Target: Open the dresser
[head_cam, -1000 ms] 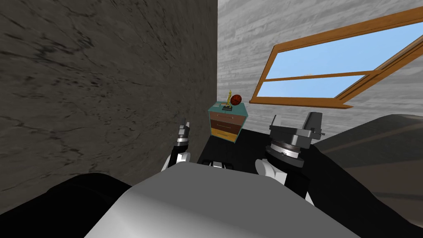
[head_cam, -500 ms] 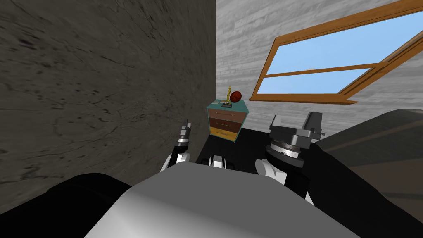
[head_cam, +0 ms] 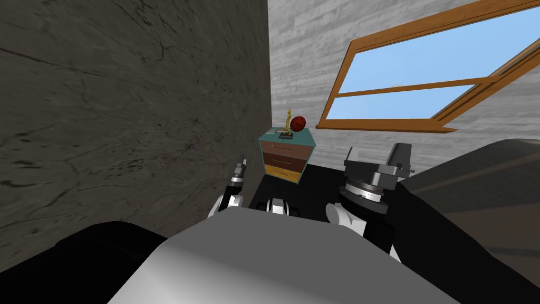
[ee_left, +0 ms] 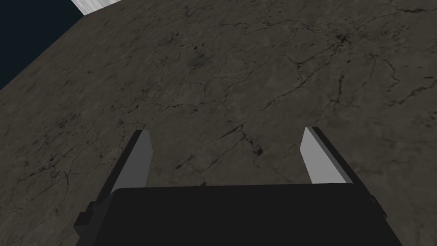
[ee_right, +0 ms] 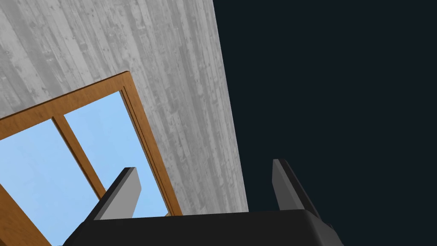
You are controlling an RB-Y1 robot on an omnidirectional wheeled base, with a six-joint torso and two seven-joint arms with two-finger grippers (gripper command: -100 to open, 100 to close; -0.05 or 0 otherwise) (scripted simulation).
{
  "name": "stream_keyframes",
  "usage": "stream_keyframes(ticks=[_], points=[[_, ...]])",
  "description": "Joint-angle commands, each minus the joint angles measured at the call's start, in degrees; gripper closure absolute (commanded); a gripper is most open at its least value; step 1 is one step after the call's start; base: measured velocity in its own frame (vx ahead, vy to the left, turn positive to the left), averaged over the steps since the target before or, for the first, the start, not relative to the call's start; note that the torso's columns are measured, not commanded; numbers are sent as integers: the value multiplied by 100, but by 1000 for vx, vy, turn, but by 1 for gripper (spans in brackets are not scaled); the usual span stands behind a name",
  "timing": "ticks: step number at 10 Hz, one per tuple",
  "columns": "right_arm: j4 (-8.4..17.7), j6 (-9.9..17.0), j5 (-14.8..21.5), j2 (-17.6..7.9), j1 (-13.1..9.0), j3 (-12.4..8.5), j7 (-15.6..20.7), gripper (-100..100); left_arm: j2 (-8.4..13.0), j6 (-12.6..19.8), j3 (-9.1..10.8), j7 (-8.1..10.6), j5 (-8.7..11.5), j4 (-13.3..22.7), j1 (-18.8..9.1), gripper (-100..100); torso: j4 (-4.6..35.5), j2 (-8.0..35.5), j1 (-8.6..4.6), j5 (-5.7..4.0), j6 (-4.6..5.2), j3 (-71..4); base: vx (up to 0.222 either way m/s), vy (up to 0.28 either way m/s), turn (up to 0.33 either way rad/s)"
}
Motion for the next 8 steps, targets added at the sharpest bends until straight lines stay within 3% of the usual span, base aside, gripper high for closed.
stream_keyframes(ticks=[1, 8], points=[[0, 0, 0, 0, 0, 0, 0, 0, 24, -63, -43, -20, -47, 306, -112, -100, 2, 8, 4, 1, 0, 5, 105, -52, -51], [0, 0, 0, 0, -1, 0, 0, 0, -67, -233, -125, -53, -143, 1039, -369, -100, 0, -1, 1, 0, 1, -1, 106, -42, -41]])
